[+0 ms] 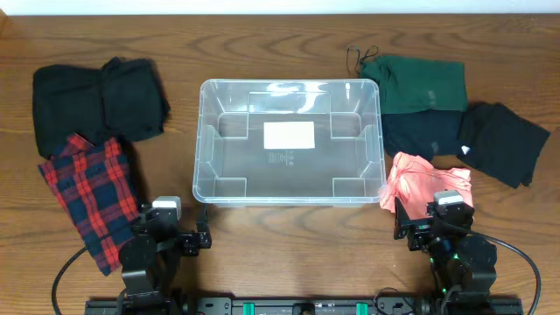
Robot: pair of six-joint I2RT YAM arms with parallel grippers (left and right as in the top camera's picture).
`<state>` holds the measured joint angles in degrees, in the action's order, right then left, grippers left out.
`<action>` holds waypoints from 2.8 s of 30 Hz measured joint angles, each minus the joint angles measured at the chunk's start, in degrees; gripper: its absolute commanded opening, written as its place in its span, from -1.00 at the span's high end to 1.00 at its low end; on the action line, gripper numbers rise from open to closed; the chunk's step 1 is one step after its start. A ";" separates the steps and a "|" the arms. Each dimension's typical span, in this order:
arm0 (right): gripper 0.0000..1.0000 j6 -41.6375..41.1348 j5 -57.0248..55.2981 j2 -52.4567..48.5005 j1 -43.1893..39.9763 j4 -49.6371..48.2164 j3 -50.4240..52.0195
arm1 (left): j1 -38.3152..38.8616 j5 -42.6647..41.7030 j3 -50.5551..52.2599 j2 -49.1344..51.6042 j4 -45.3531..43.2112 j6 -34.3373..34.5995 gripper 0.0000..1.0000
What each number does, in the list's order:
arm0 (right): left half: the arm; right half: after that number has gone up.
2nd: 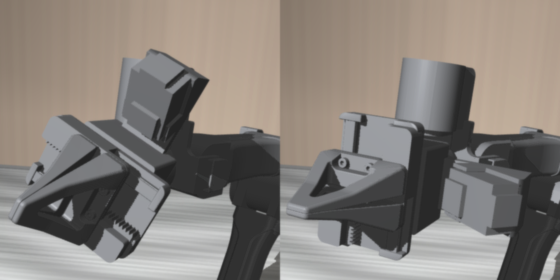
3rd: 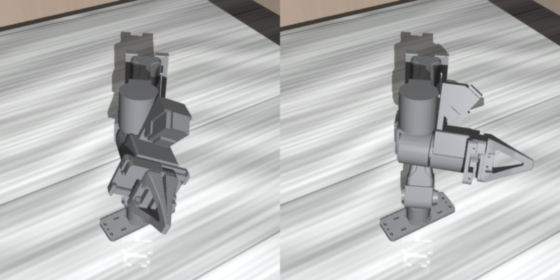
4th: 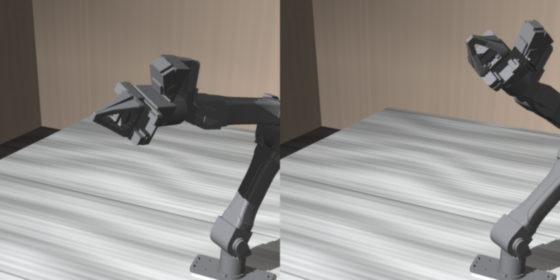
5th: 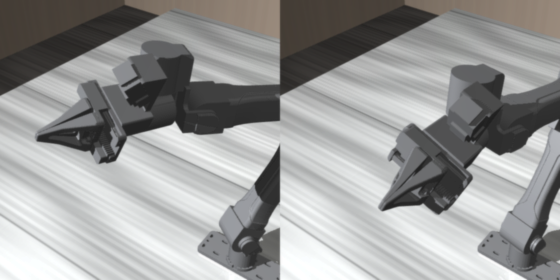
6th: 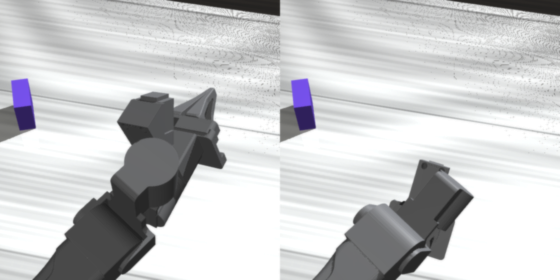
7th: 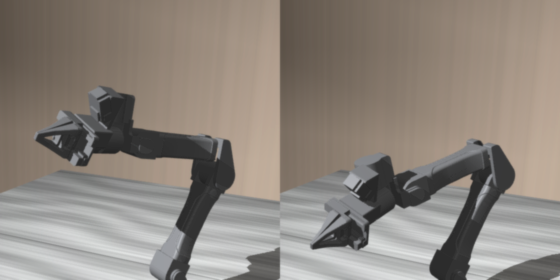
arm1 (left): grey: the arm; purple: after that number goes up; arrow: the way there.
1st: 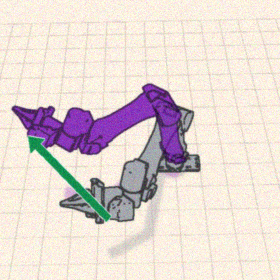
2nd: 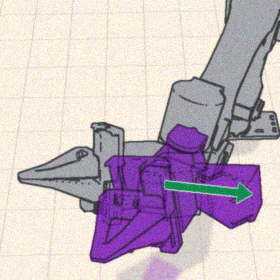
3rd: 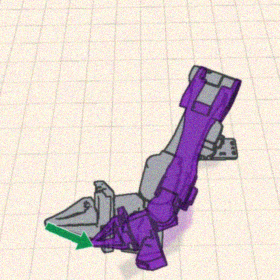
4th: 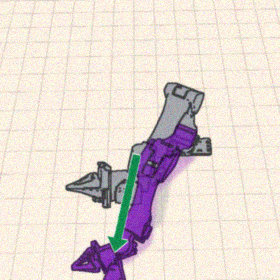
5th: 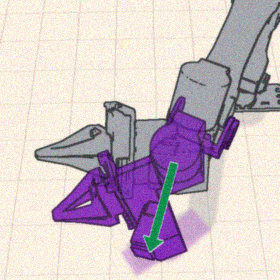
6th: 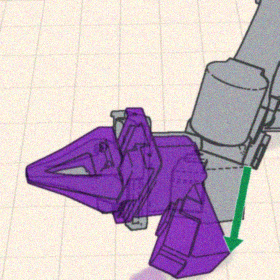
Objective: Pack container
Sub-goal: 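Move the left gripper down onto the red plaid shirt, then grasp the red plaid shirt edge with the left gripper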
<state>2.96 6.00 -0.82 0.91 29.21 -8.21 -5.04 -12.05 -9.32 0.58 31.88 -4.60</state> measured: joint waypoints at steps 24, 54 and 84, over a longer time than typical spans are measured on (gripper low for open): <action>-0.98 0.00 0.00 0.00 0.00 0.00 0.00 | 0.00 -0.55 0.00 0.00 0.00 0.15 -0.96; -0.99 0.00 0.00 0.00 0.00 0.00 0.00 | 0.02 -2.34 -0.68 2.89 -0.46 11.76 -0.96; -0.98 0.00 0.02 0.13 0.00 -0.11 0.02 | -31.12 13.11 -42.97 46.40 21.18 26.91 -0.96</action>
<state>2.96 6.02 -0.69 0.91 29.10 -8.19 -36.16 1.06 -52.29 46.98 53.06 22.31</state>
